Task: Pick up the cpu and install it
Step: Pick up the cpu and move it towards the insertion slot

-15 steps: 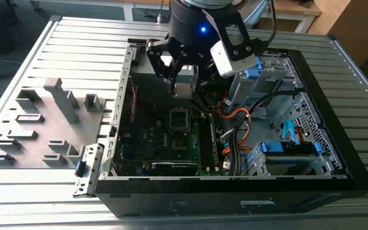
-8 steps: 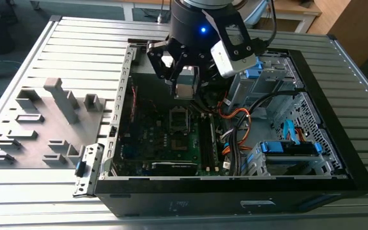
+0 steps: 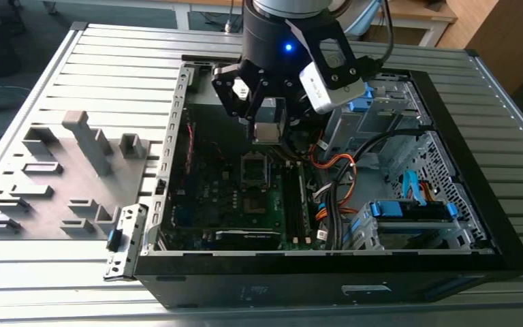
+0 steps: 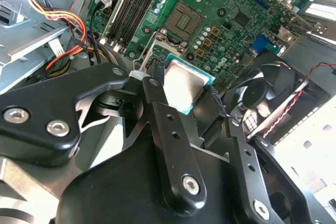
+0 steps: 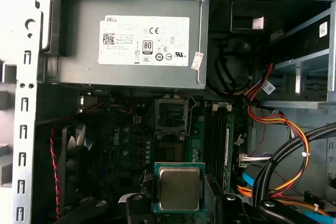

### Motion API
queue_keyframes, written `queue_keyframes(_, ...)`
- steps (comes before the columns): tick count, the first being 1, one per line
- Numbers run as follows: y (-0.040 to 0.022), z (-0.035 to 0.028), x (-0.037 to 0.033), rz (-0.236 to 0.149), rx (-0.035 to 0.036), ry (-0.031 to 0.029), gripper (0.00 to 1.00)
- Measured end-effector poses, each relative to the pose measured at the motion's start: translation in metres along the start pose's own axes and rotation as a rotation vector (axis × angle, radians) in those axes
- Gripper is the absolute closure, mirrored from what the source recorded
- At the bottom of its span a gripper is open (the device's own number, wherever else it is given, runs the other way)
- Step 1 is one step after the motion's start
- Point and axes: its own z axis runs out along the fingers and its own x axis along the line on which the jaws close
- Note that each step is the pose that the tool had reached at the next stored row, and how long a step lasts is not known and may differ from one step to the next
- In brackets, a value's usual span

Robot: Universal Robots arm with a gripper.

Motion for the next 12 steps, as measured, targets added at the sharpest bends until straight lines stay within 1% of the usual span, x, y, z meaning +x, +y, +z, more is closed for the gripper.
queue_keyframes(5,0.0,0.003,0.0,0.004,0.0003,-0.0037,0.53)
queue_keyframes(8,0.0,0.0033,0.0001,0.004,0.0003,-0.0038,0.53)
queue_keyframes(12,0.0,0.007,0.0003,0.007,0.0004,-0.0039,0.53)
